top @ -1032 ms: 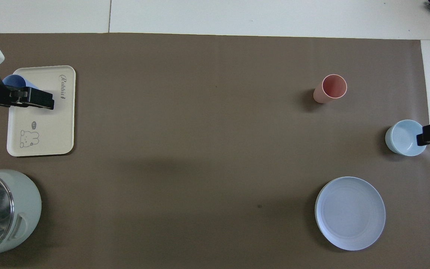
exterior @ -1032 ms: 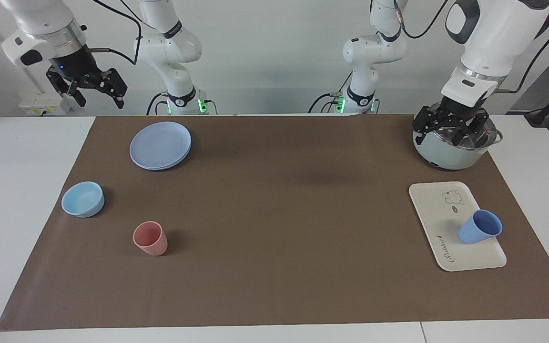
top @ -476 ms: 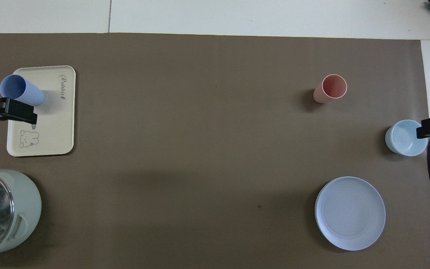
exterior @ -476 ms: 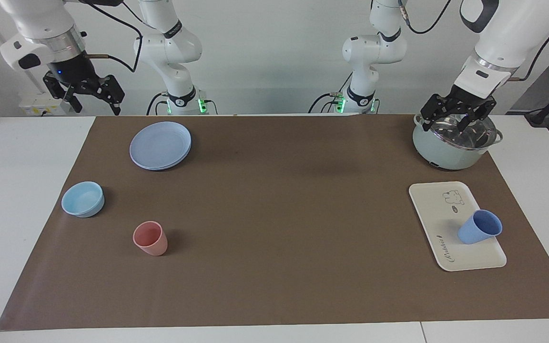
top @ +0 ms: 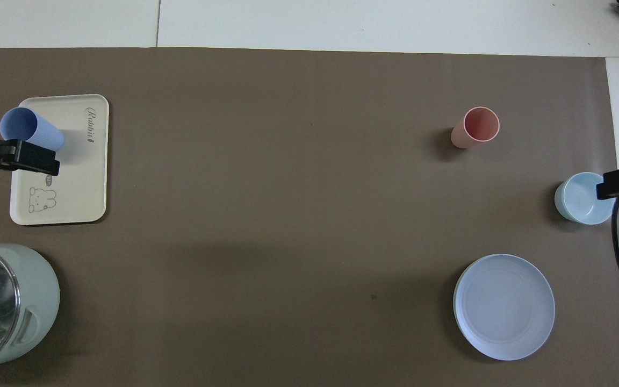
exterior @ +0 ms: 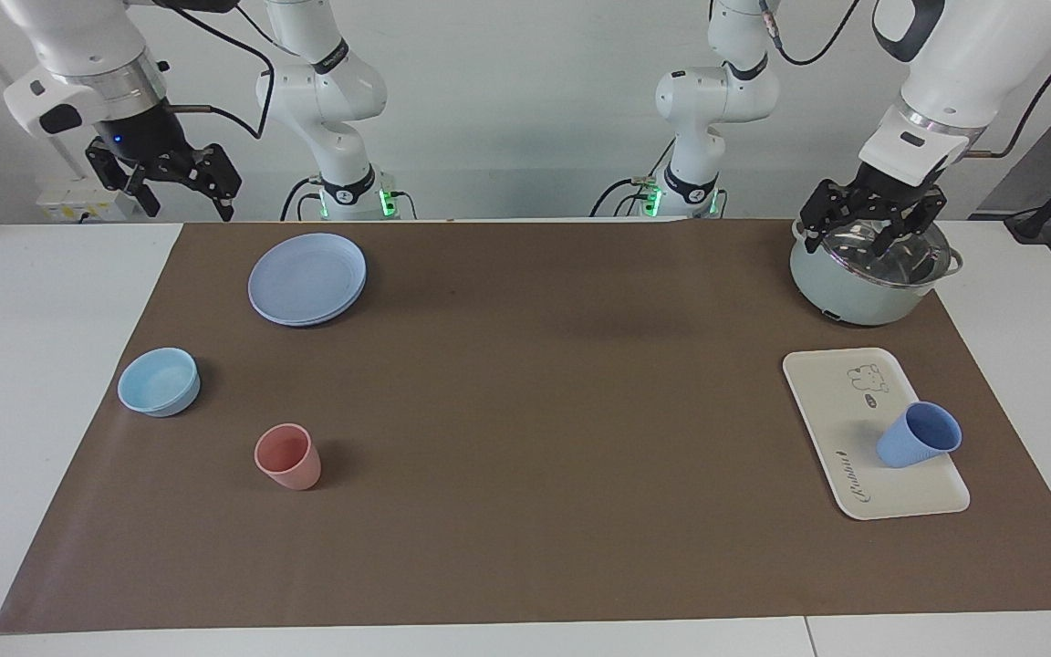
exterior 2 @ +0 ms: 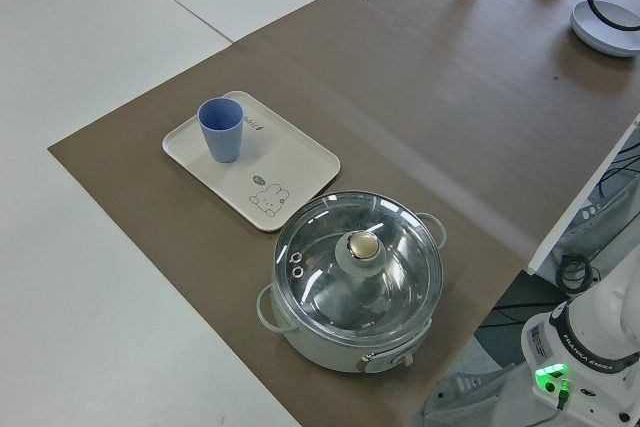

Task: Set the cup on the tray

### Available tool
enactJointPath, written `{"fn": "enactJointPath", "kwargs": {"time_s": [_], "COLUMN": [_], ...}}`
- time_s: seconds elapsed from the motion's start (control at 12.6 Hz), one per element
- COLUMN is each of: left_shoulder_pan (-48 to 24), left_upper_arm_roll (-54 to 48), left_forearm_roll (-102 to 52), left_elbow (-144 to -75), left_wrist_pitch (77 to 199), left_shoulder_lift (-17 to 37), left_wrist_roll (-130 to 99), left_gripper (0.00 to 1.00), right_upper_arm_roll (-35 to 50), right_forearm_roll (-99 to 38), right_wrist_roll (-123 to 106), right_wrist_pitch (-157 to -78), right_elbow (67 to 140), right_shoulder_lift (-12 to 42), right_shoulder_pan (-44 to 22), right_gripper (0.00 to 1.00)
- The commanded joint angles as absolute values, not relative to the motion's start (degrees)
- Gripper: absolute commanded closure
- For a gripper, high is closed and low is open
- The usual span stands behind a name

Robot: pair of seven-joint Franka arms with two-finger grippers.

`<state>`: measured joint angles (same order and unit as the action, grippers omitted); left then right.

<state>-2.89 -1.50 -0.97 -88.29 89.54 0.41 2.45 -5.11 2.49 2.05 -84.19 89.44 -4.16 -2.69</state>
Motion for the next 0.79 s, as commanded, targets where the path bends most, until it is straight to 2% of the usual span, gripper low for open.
{"fn": "enactJointPath", "kwargs": {"time_s": [0.0, 0.48, 0.71], "left_shoulder_pan": [-2.90, -3.78, -3.78], "left_upper_arm_roll": [-1.93, -2.28, -3.51], "left_forearm_roll": [0.18, 1.05, 0.88], "left_elbow": [-89.64, -87.98, -89.37], "left_wrist_pitch": [90.44, 86.69, 84.99], "left_shoulder_lift": [0.18, -0.52, -1.93], "left_wrist_roll": [-0.09, 0.00, 0.09], "left_gripper": [0.00, 0.00, 0.00], "right_upper_arm_roll": [-4.92, -4.92, -4.92], "right_forearm_roll": [1.23, 1.23, 0.79], "right_wrist_roll": [2.90, 2.72, 2.81], "right_wrist_pitch": [-84.64, -84.20, -83.85], "right_elbow": [91.41, 91.41, 91.41], "right_shoulder_lift": [-5.80, -5.80, -5.80], "right_shoulder_pan": [-2.64, -2.64, -2.64], "right_gripper": [0.00, 0.00, 0.00]}}
